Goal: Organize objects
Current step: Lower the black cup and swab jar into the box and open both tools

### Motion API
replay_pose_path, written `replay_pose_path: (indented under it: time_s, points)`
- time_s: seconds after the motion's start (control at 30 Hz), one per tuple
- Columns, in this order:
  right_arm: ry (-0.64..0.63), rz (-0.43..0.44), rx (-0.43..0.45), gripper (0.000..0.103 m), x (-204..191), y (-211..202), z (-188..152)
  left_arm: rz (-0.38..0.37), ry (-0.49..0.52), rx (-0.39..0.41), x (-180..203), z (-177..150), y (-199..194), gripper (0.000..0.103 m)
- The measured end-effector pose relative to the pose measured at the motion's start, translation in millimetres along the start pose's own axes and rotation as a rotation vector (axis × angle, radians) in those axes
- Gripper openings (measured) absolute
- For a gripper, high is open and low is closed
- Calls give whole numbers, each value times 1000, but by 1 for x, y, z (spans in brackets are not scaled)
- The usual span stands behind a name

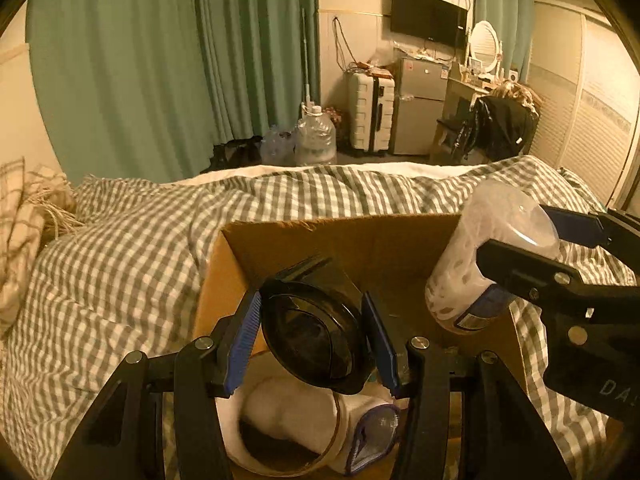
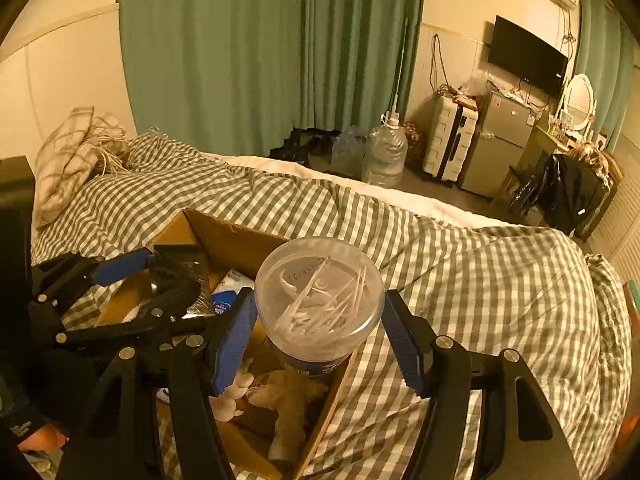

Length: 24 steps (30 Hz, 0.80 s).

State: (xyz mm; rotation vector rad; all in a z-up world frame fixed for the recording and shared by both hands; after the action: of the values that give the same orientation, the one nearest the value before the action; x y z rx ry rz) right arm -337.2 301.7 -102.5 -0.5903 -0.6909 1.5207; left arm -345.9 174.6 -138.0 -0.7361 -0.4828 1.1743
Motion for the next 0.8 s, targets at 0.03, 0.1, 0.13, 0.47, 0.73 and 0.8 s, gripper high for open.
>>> replay_pose_path:
  time_s: [0.03, 0.1, 0.13, 0.47, 0.73, 0.8]
  points:
    - [2, 3, 1, 64, -1, 0, 1, -7, 4, -1, 2, -2, 2, 53]
    - [7, 15, 0, 64, -2, 1, 1, -13, 7, 1, 6, -2, 2, 53]
    - [20, 23, 3, 64, -1, -1, 1, -17, 5, 1, 7, -3, 1, 53]
    - [78, 26, 92, 82, 11, -34, 14, -16, -11, 35, 7, 4, -17, 85]
    - [115, -91, 170, 94, 29, -101, 21, 32, -35, 132, -12, 17, -92, 101]
    - [118, -105, 202, 97, 29, -125, 25, 46, -38, 185, -17, 25, -123, 103]
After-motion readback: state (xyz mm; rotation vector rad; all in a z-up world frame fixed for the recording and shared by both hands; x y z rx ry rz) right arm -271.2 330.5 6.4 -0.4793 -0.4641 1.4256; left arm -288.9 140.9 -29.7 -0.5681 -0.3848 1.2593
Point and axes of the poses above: each gripper's, at about its wrist camera, not at the fingertips, and y roughly the way its jaws point, x to its right, z to its top, the point moved 9 cm from there along y, roughly the way its jaws point, and after that the axes turned 2 degrees about -x, right-handed, at the moved point
